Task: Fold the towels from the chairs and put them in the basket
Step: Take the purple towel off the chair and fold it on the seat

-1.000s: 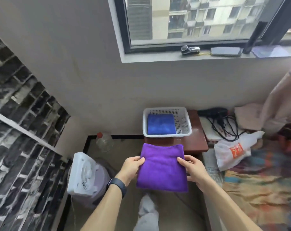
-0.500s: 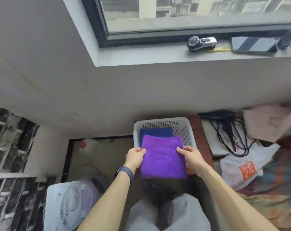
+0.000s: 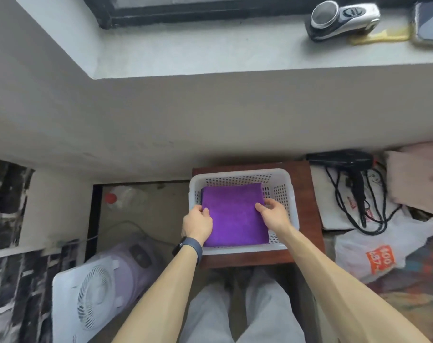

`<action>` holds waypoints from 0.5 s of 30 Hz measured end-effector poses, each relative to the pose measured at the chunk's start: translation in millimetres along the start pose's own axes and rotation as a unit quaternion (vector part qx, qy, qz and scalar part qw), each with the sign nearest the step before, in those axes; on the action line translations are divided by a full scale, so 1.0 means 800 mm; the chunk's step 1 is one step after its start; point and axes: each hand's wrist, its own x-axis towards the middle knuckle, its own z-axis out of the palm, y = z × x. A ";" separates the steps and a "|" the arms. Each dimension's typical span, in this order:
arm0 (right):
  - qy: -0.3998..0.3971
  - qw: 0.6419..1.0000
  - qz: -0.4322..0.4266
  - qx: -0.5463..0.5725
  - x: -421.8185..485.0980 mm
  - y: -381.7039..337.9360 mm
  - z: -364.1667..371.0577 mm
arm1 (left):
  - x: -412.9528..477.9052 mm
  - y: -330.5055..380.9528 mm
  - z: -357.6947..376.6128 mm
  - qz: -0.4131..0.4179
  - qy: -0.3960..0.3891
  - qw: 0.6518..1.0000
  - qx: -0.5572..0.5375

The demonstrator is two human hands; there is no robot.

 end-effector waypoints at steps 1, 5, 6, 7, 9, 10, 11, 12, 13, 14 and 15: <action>-0.004 1.000 0.000 -0.004 0.001 0.001 0.000 | 0.000 0.001 0.002 -0.006 0.008 1.000 0.020; -0.017 1.000 -0.007 -0.014 0.003 0.003 0.003 | -0.001 0.003 0.001 -0.014 0.049 0.996 0.071; -0.017 1.000 -0.007 -0.022 0.004 0.005 0.004 | -0.001 0.003 0.000 -0.015 0.058 0.995 0.076; -0.017 0.999 -0.007 -0.028 0.003 0.006 0.004 | -0.002 0.002 0.000 -0.016 0.064 0.995 0.076; -0.015 0.999 -0.013 -0.043 0.002 0.008 0.004 | -0.006 0.003 0.003 -0.017 0.076 0.995 0.067; -0.006 0.998 -0.021 -0.054 0.001 0.010 0.005 | -0.010 0.004 0.005 -0.009 0.090 0.993 0.069; 0.017 0.997 -0.035 -0.065 -0.001 0.013 0.006 | -0.013 0.002 0.009 0.015 0.115 0.990 0.083; 0.057 0.994 -0.056 -0.074 -0.005 0.016 0.010 | -0.016 0.000 0.015 0.064 0.150 0.980 0.112; 0.109 0.986 -0.086 -0.089 -0.009 0.019 0.014 | -0.018 -0.003 0.021 0.129 0.177 0.964 0.148; 0.160 0.971 -0.132 -0.116 -0.013 0.021 0.021 | -0.018 -0.005 0.028 0.199 0.188 0.945 0.178; 0.198 0.948 -0.190 -0.160 -0.016 0.022 0.028 | -0.015 -0.007 0.036 0.261 0.181 0.925 0.207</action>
